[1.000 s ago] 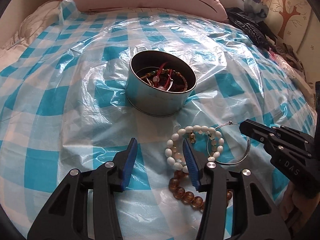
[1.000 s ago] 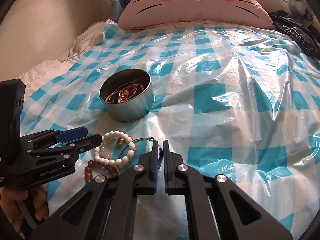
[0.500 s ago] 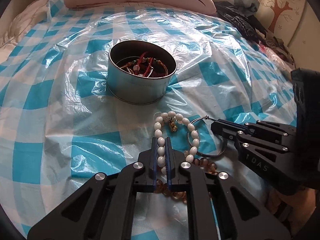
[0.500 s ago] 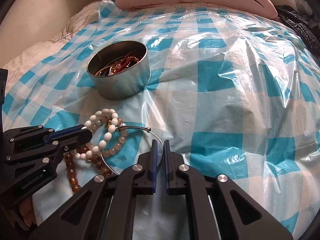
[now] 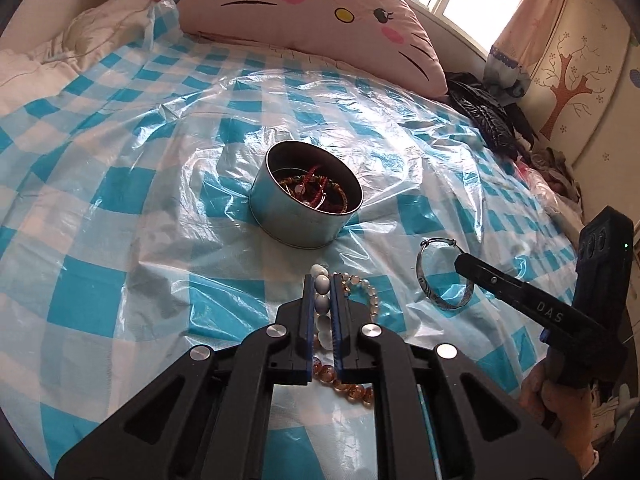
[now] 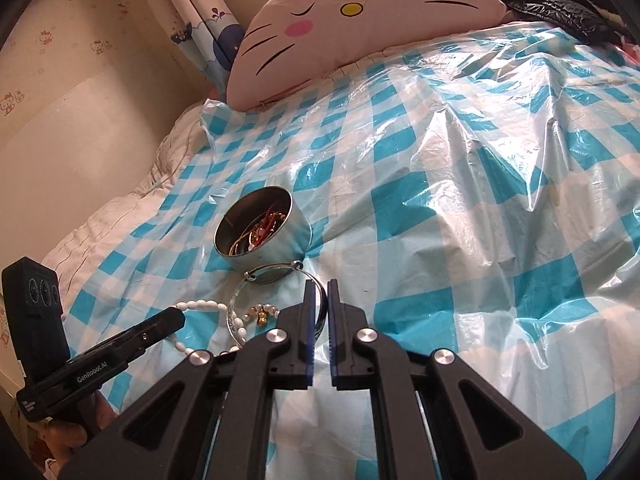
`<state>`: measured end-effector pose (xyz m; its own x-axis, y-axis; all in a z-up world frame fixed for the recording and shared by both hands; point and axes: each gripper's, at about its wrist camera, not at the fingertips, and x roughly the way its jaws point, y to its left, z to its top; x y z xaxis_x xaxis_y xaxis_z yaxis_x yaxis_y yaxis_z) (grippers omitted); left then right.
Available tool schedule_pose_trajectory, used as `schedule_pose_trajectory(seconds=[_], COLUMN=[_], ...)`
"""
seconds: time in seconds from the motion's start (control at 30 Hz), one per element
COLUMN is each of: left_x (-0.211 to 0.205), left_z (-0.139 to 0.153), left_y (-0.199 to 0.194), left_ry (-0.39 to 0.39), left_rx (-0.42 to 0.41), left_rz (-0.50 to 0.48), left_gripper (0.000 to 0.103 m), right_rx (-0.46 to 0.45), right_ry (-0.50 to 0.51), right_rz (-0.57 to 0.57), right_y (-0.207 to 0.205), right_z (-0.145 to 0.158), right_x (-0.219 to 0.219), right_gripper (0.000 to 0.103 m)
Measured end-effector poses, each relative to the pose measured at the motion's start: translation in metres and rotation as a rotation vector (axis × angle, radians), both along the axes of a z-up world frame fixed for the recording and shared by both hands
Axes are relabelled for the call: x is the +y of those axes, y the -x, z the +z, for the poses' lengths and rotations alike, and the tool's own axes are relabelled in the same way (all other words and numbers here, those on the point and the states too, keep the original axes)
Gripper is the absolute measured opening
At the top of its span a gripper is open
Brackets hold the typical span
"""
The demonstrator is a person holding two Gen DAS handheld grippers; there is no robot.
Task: Organize jewelry
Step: 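Carry the white bead bracelet and gold charm over the silver tin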
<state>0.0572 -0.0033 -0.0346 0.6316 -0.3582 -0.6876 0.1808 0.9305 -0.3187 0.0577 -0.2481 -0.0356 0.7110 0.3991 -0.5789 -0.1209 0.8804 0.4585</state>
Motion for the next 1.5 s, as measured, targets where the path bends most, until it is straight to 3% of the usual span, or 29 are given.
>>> schedule_pose_trajectory(seconds=[0.2, 0.5, 0.97, 1.23, 1.5], left_x=[0.003, -0.014, -0.016, -0.018, -0.009], left_z=[0.007, 0.007, 0.011, 0.017, 0.029], left_y=[0.013, 0.014, 0.016, 0.019, 0.018], left_ry=[-0.027, -0.161, -0.215, -0.22, -0.134], left_rx=[-0.043, -0.062, -0.099, -0.137, -0.181], left_rz=[0.028, 0.02, 0.047, 0.046, 0.037], left_gripper=[0.007, 0.007, 0.007, 0.007, 0.007], right_rx=[-0.045, -0.052, -0.102, -0.136, -0.171], right_ry=[0.001, 0.017, 0.079, 0.083, 0.06], right_rz=[-0.003, -0.002, 0.045, 0.063, 0.063], right_y=[0.012, 0.014, 0.015, 0.019, 0.019], right_z=[0.01, 0.012, 0.017, 0.022, 0.028], right_x=[0.007, 0.012, 0.027, 0.03, 0.027], right_gripper=[0.006, 0.007, 0.007, 0.007, 0.007])
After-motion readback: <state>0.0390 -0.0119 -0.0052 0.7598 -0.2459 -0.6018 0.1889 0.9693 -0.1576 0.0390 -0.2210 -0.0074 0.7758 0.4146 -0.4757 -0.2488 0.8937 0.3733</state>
